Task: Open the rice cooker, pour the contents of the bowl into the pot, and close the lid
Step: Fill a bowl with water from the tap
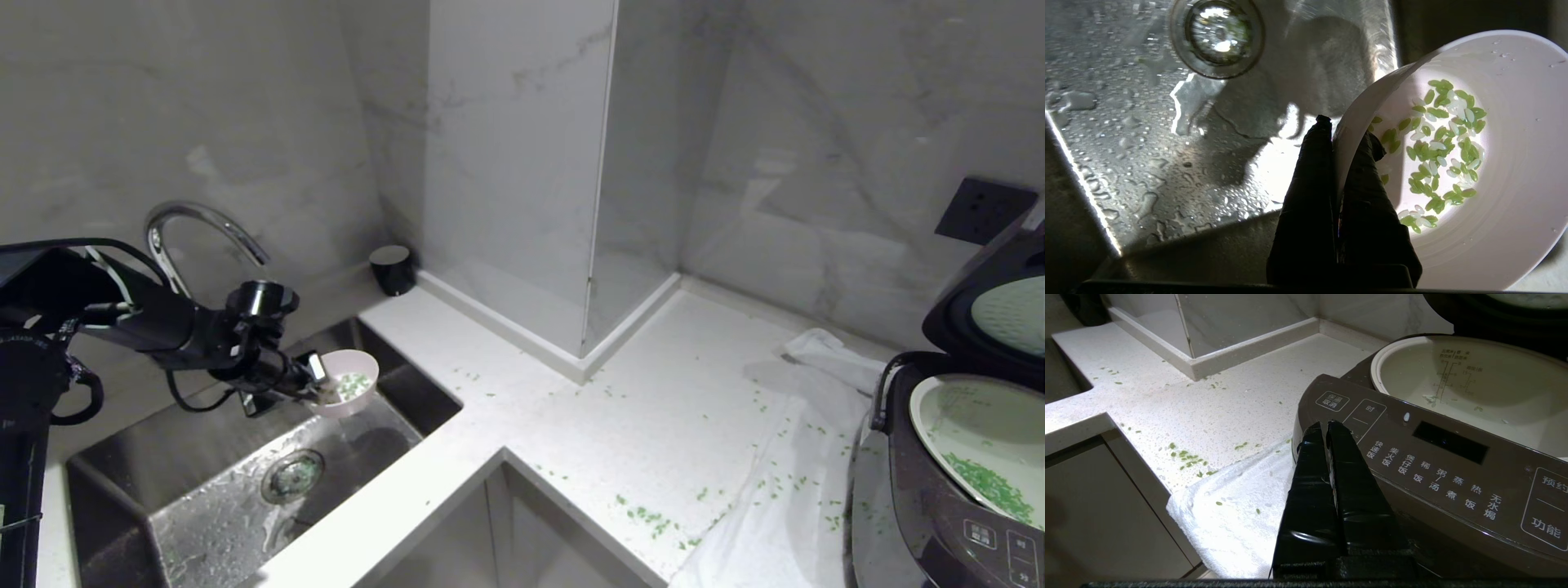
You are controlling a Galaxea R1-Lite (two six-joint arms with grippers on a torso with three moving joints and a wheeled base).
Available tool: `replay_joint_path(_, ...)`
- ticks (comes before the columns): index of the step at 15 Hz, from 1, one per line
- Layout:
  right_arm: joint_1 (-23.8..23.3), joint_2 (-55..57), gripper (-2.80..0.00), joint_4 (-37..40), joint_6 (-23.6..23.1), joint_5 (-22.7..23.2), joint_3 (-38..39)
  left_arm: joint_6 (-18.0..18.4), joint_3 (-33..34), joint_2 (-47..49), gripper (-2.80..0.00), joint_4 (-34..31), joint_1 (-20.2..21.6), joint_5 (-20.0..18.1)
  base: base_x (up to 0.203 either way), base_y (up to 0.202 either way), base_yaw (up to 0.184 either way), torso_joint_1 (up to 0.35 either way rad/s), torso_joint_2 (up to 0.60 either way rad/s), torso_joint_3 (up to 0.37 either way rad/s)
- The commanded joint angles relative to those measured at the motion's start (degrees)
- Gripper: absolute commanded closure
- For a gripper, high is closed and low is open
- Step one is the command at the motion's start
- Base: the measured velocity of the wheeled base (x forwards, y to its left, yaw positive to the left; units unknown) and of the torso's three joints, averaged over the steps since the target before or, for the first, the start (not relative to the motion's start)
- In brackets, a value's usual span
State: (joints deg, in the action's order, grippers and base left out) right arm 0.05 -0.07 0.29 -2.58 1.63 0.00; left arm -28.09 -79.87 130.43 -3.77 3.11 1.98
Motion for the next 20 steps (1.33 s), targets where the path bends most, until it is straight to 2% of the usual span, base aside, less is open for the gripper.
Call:
replay_joint_path(1, -0.04, 0.07, 0.00, -0.03, -0.05, 0.04, 0.00, -1.02, -1.32, 1.68, 0.00, 0.07, 3.27, 0.07, 0.000, 0.000, 0.000, 0.000, 0.00, 0.000)
replay_joint_path(5, 0.04, 0.07, 0.00, -0.03, -0.05, 0.04, 0.00, -2.61, -4.20, 2.92, 0.00, 0.16, 6.56, 0.47, 0.000, 0.000, 0.000, 0.000, 0.00, 0.000)
replay_joint_path(9, 0.04, 0.07, 0.00, -0.03, -0.05, 0.04, 0.00, -5.91, -10.03, 5.89, 0.00, -0.17, 8.84, 0.97, 0.000, 0.000, 0.000, 0.000, 0.00, 0.000)
replay_joint_path(12, 0.04, 0.07, 0.00, -0.03, -0.05, 0.04, 0.00, -6.81, -11.87, 7.46, 0.00, -0.19, 8.86, 1.27, 0.000, 0.000, 0.000, 0.000, 0.00, 0.000)
replay_joint_path(15, 0.04, 0.07, 0.00, -0.03, -0.05, 0.04, 0.00, -8.62, -16.82, 10.39, 0.00, -0.19, 8.30, 6.37, 0.000, 0.000, 0.000, 0.000, 0.00, 0.000)
replay_joint_path(20, 0.04, 0.07, 0.00, -0.03, -0.05, 0.04, 0.00, -10.14, -18.28, 10.81, 0.00, -0.19, 7.26, 6.90, 0.000, 0.000, 0.000, 0.000, 0.00, 0.000)
